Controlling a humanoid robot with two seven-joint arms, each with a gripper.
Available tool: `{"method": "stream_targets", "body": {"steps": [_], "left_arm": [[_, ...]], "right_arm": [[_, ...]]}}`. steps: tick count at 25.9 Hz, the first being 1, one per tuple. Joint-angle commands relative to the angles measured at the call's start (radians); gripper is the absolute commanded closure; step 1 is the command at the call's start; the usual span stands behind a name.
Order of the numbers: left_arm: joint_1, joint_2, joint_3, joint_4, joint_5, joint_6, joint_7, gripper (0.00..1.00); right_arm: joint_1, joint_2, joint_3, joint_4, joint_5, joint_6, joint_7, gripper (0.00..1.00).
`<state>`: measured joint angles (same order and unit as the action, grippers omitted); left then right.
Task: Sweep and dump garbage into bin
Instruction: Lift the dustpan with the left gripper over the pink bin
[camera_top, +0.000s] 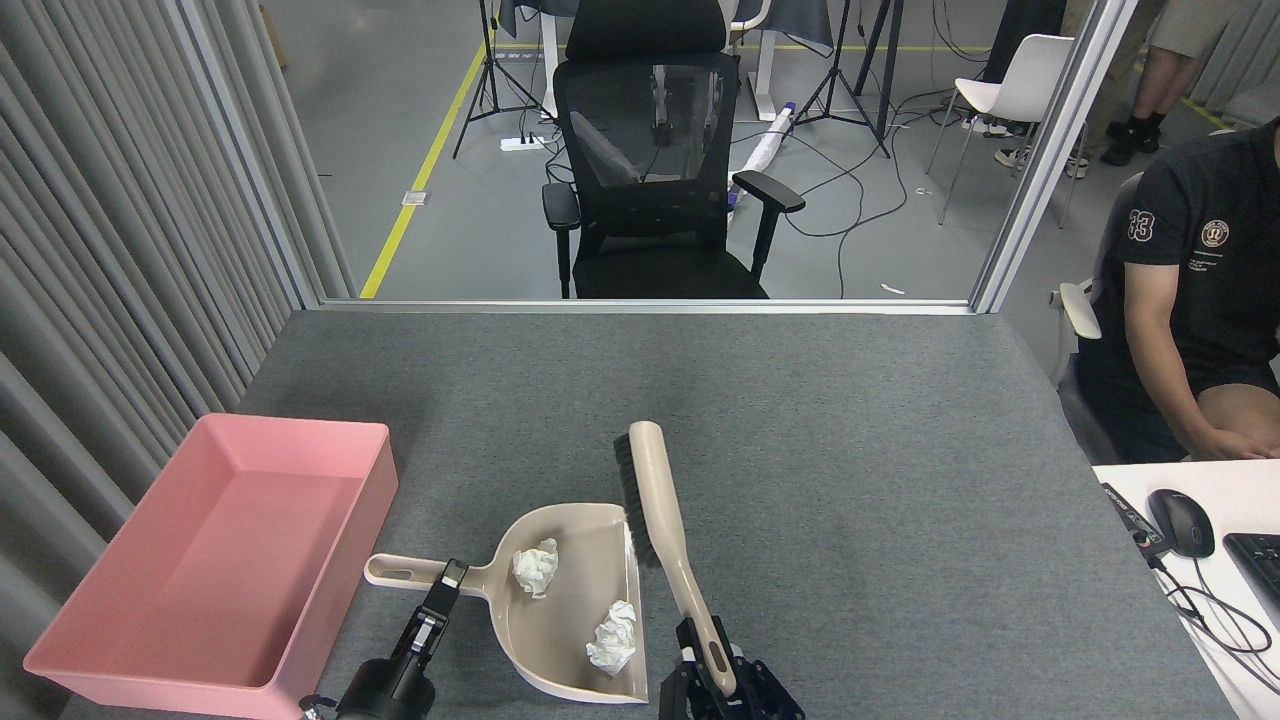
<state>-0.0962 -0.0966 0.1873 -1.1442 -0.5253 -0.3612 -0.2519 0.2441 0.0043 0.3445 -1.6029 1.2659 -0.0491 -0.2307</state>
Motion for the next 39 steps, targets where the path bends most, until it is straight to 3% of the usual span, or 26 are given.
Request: {"method": "stream_targets", "body": {"steps": [1,9,15,22,27,32,35,39], "left_arm": [[-0.002,-0.003,0.001,0.001,0.004,0.004,-0.007,0.75],[-0.010,-0.011,-0.002,-0.002,0.051,0.030,-0.018,0.75],[-0.034,-0.011,-0.005,-0.054,0.103,0.090,-0.036,0.75],[-0.089,0.003,-0.006,-0.154,0.119,0.211,-0.086,0.77],[-0.099,0.017,-0.006,-0.203,0.271,0.347,-0.116,0.78],[-0.097,0.135,0.001,-0.301,0.386,0.432,-0.125,0.78],[-0.102,0.230,0.020,-0.359,0.538,0.527,-0.125,0.78],[-0.102,0.339,0.089,-0.356,0.579,0.530,-0.128,0.78]], "right_arm": [[0.064,-0.038,-0.091,-0.034,-0.003,-0.012,-0.001,1.00],[0.133,-0.073,-0.479,-0.020,0.000,-0.233,-0.001,1.00],[0.144,-0.101,-0.659,0.024,0.004,-0.345,-0.013,1.00],[0.170,-0.101,-0.693,0.027,0.006,-0.385,-0.015,1.00],[0.175,-0.099,-0.694,0.027,0.006,-0.393,-0.018,1.00],[0.179,-0.099,-0.693,0.029,0.004,-0.400,-0.027,1.00],[0.179,-0.095,-0.693,0.029,0.004,-0.417,-0.027,1.00],[0.176,-0.098,-0.693,0.031,0.004,-0.419,-0.027,1.00]]}}
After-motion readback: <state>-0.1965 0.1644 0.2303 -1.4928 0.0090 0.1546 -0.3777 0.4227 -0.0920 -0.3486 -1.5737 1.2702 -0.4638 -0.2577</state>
